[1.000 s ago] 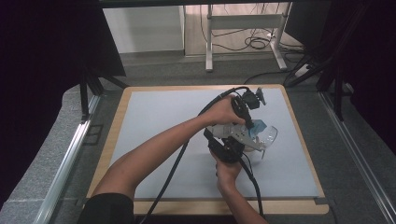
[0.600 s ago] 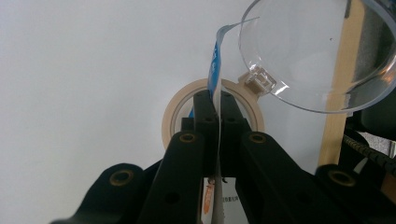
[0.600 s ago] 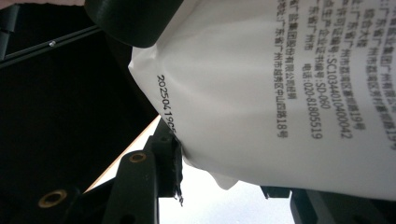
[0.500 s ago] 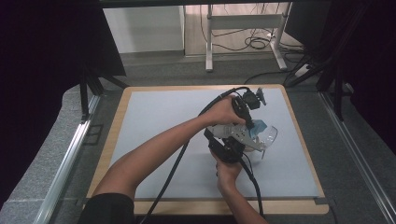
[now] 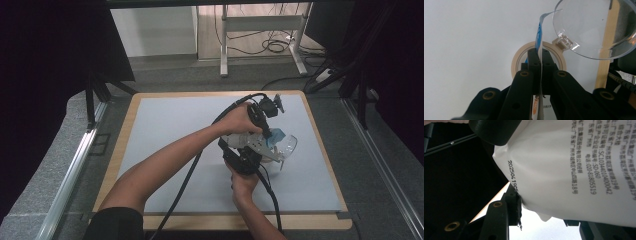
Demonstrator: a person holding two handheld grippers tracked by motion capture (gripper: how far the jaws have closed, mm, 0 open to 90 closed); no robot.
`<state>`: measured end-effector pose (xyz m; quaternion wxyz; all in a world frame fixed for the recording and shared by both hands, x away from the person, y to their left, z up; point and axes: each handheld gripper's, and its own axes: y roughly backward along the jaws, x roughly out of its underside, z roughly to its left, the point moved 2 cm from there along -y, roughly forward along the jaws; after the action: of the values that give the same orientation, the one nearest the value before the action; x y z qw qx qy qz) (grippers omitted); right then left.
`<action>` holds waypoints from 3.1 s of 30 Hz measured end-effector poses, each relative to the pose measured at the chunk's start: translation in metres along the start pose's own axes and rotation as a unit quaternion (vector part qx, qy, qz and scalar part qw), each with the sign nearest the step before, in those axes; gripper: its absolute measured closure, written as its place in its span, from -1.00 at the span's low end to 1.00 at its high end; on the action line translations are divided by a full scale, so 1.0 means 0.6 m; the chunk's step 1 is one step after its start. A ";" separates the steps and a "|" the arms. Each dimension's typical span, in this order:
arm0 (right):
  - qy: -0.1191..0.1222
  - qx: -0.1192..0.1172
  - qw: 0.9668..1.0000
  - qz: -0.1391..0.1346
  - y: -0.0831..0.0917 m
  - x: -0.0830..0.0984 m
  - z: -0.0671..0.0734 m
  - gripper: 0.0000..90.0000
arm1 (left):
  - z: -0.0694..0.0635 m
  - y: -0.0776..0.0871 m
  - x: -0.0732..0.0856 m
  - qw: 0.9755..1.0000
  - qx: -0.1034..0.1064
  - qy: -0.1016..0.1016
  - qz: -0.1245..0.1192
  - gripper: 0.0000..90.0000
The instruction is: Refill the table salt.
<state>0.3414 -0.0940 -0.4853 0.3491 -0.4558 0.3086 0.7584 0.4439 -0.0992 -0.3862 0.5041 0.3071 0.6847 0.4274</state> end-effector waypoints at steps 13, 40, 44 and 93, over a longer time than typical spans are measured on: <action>0.025 0.000 1.000 0.015 0.001 0.012 0.000 0.28 | 0.001 0.003 0.018 1.000 0.007 0.009 -0.028 0.99; 0.126 0.011 0.990 0.059 0.012 0.052 -0.006 0.27 | 0.003 0.021 0.074 0.995 0.021 0.032 -0.095 0.99; 0.141 0.012 0.988 0.067 0.016 0.056 -0.009 0.26 | 0.003 0.026 0.083 0.993 0.022 0.034 -0.113 0.99; 0.235 0.049 0.964 0.111 0.048 0.080 -0.036 -0.04 | 0.007 0.044 0.161 0.962 0.051 0.098 -0.251 0.99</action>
<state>0.3122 -0.1156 -0.5331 0.2028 -0.5663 0.4674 0.6479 0.4184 -0.0039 -0.4042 0.5090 0.1075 0.8068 0.2801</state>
